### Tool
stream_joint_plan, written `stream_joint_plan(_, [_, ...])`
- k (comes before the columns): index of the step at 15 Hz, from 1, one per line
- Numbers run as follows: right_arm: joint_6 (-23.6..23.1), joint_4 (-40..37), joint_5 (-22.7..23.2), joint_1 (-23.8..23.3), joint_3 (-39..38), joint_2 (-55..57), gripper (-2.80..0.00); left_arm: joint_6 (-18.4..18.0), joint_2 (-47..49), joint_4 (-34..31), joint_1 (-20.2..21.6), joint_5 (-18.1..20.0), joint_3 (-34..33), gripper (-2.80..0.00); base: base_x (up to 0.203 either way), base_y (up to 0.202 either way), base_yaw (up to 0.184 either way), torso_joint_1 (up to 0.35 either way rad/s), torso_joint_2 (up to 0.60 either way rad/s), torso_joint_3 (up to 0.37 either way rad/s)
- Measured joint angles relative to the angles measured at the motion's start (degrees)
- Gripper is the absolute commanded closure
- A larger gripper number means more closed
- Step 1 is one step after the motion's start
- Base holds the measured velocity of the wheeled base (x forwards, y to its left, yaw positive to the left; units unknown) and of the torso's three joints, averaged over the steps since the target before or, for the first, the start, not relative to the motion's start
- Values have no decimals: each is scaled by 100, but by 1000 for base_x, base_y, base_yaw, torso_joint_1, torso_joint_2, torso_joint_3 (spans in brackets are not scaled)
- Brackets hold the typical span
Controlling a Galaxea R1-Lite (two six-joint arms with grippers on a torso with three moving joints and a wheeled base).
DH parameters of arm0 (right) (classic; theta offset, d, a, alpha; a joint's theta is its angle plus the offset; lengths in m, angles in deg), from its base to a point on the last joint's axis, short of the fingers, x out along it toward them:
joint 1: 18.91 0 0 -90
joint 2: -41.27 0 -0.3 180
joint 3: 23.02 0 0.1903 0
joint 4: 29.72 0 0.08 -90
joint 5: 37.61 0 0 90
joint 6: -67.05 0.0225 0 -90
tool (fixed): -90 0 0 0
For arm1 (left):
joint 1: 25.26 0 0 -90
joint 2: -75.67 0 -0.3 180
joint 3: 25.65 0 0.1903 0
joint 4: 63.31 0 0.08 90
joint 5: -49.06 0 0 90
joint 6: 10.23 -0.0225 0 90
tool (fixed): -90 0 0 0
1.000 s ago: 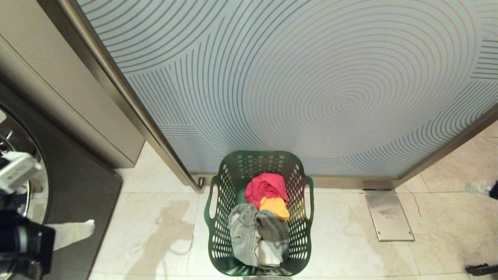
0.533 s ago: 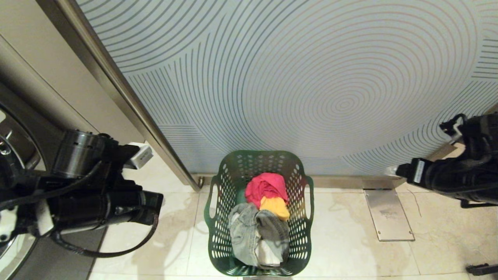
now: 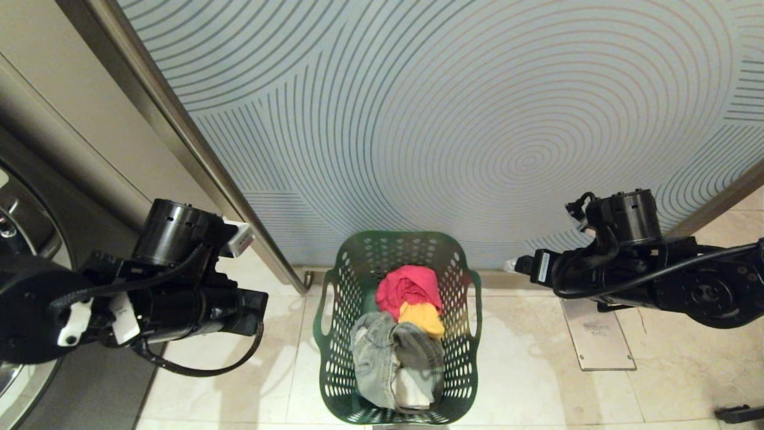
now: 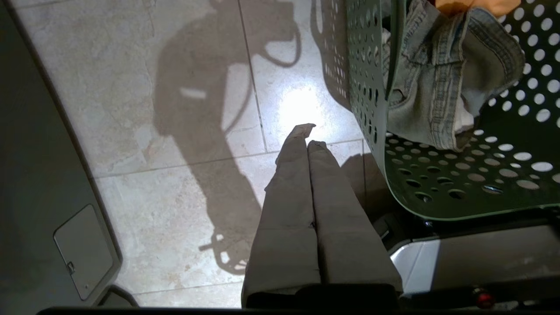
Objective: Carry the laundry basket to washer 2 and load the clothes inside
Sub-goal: Pick up the clothes basket and put it beside the washing machine
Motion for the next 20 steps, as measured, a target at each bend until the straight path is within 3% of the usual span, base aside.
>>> stream_joint_plan(4, [0,1,9,69,123,208,-280,68,-116,-131,-130,70,36,0,0,0,0,0,0,0])
stream_joint_plan(6, [6,7,15,85,151,329,-280,83,-121,-145,-223,301,52,0,0,0,0,0,0,0])
stream_joint_plan(7, [17,10,22,99,161,382,-280,124,-121,-139,-250,358,60,-280,0,0,0,0,0,0])
stream_joint_plan(15, [262,69,20,306,375,741,-280,463,49,-43,-526,395,65,-280,0,0,0,0,0,0])
stream_joint_plan(20, [282,339,19,333,674,1212,-280,534,678,178,-709,345,484,-280,0,0,0,0,0,0])
